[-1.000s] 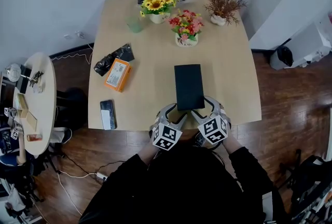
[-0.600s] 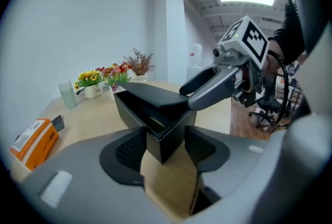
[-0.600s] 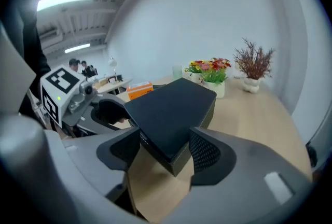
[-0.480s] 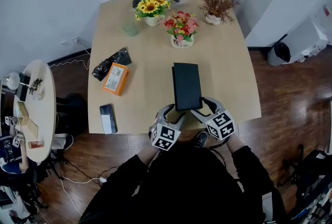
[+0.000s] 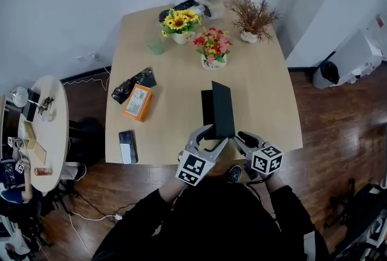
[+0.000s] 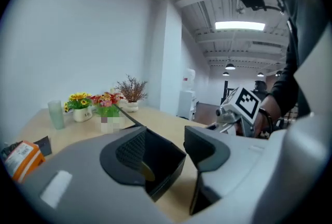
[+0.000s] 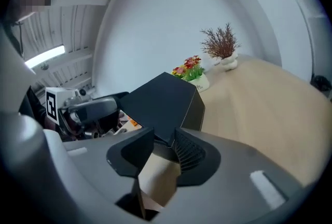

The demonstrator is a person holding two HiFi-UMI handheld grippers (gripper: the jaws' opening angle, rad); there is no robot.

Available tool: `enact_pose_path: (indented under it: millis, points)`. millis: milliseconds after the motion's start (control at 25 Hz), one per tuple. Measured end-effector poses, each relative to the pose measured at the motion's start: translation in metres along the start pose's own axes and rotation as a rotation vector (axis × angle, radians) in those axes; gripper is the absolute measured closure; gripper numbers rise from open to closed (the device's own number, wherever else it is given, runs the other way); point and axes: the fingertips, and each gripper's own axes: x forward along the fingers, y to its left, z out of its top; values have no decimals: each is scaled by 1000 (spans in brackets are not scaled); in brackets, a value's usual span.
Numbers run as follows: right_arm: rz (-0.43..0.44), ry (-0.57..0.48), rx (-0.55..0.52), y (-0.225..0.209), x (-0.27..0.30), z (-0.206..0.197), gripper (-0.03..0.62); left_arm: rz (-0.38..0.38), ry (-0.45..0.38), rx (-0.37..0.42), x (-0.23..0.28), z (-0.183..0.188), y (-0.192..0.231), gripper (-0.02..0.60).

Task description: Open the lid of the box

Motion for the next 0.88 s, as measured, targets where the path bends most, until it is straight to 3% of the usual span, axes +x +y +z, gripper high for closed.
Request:
enact_pose_path:
  millis: [120,240,320,440,520,560,600,680,720,760,880]
  points:
    - [-61,-37,-66,-6,-21,18,473,-5,-22,20,6,14,-10,367]
    - [-230,-89,-172,-20,-49,53,572,-17,-31,51,12,23,-20,367]
    - [-259,-123,-245,-14,-59,81,576,-35,-38,84,19,30,-30,367]
    - [-84,-151,-166,16,-59,115,563,-78,-35,148,35,36,-49,367]
    - [68,-136,-10,35,-56,126,437,-113,-13,182,48,33,-62,368]
    - [96,-117,45,37,-55,127,386,-133,3,194,55,29,-69,367]
    - [81,-87,60,33,-54,122,381,-155,22,203,60,24,-75,367]
    - [-35,-8,-16,12,-53,104,381,-184,56,204,67,13,-84,367]
    - [-99,24,-68,0,-54,95,413,-184,66,192,67,9,-85,367]
    - [-146,40,-98,-11,-57,89,512,-175,70,174,65,7,-83,368]
    - [-186,35,-29,-44,-67,78,541,-116,76,125,49,3,-66,368]
